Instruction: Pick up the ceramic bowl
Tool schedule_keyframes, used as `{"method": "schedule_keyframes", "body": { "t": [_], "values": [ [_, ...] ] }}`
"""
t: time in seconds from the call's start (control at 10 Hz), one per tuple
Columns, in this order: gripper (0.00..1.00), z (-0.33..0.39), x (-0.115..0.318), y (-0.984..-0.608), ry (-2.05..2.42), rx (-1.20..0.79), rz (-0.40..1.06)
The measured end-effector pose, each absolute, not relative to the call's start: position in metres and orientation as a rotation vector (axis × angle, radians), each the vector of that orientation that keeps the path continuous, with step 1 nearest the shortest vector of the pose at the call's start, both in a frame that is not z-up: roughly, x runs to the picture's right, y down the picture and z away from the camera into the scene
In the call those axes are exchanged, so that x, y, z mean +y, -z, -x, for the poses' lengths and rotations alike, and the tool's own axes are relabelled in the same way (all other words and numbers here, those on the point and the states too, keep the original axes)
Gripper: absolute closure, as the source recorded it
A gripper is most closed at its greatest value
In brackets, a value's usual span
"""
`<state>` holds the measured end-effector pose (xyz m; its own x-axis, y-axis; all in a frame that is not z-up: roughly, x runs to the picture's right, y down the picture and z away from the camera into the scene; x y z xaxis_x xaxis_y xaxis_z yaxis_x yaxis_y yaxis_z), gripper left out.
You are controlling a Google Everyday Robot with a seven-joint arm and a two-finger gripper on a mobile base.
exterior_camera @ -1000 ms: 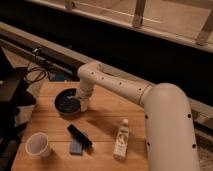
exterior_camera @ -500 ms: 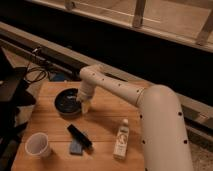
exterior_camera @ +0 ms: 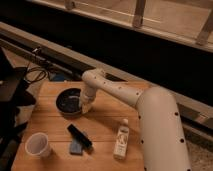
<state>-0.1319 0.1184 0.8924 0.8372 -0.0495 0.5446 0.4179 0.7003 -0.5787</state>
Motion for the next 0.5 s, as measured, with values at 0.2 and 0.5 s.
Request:
{"method": "schedule_keyframes", "body": {
  "t": [0.2,0.5],
  "values": [
    [0.93,0.130,0.114,-0.886,0.277,-0.523,0.756],
    [0.99,0.131,0.104,-0.878,0.286,-0.529,0.735]
  ]
}}
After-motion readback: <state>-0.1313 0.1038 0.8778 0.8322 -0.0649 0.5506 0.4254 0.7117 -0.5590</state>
